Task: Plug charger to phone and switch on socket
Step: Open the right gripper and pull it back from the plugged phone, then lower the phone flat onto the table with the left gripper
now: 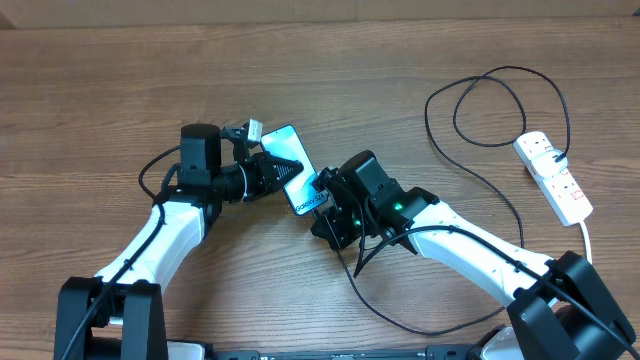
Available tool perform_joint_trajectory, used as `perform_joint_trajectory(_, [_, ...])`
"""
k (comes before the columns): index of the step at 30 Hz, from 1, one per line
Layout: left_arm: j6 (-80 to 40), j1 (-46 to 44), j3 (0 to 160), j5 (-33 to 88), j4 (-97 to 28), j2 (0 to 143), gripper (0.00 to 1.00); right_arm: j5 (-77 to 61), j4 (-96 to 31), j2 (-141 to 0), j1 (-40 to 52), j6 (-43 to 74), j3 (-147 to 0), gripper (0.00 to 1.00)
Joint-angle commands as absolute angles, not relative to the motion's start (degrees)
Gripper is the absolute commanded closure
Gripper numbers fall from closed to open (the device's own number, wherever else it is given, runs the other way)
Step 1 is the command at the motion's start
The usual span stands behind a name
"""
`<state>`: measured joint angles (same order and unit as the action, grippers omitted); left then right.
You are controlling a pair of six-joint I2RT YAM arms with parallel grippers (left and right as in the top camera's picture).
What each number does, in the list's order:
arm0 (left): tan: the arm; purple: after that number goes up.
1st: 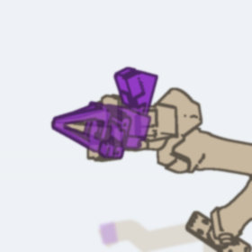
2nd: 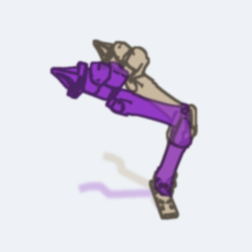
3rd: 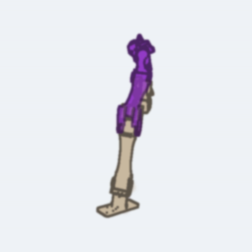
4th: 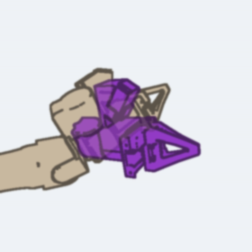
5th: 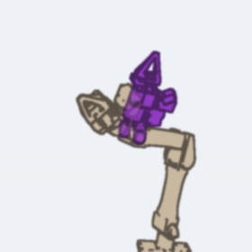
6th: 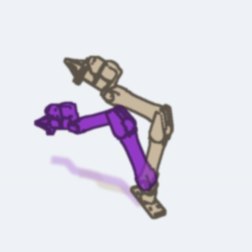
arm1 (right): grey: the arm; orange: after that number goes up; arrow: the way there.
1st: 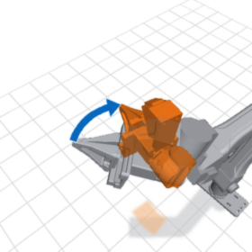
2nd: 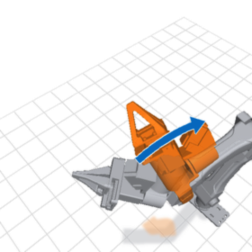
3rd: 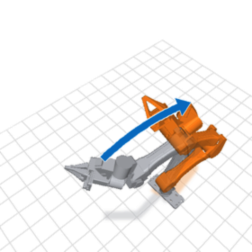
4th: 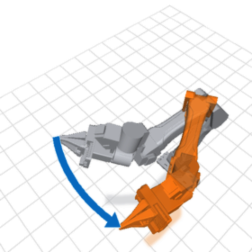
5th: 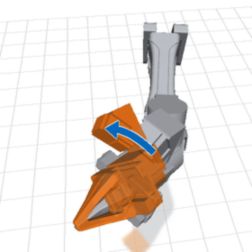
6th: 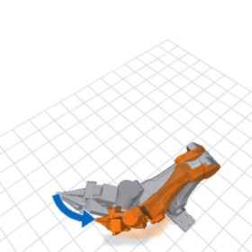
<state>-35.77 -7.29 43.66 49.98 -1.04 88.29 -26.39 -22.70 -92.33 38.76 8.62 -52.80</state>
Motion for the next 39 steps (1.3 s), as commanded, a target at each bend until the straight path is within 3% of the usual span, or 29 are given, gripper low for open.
perform_joint_trajectory(1, [-34.85, -12.45, 42.04, 58.50, -3.22, 87.74, 0.96, -26.39, -16.82, -91.29, 38.54, 8.82, -58.22, 0.96])
perform_joint_trajectory(9, [-34.89, -12.29, 42.04, 56.86, -3.16, 87.74, 0.96, -26.44, -20.49, -91.29, 38.54, 9.23, -58.22, 0.95])
perform_joint_trajectory(16, [-34.94, -12.29, 42.04, 52.49, -3.16, 87.74, 0.96, -26.65, -23.09, -91.26, 38.54, 10.74, -58.22, 0.86])
perform_joint_trajectory(22, [-35.31, -12.29, 42.04, 47.29, -3.25, 87.74, 0.96, -26.61, -24.88, -90.21, 38.00, 10.68, -58.28, 0.66])
perform_joint_trajectory(27, [-37.78, -12.75, 42.04, 45.89, -3.73, 87.74, 0.96, -26.33, -27.24, -86.13, 33.76, 10.70, -58.28, 0.38])
perform_joint_trajectory(37, [-34.72, -16.05, 42.39, 50.09, -4.25, 87.74, 0.96, -26.65, -39.86, -77.69, 21.98, 10.70, -58.26, 0.27])
perform_joint_trajectory(39, [-32.77, -16.05, 42.89, 50.33, -4.29, 87.77, 0.96, -26.65, -42.24, -76.86, 21.61, 10.70, -58.26, 0.21])
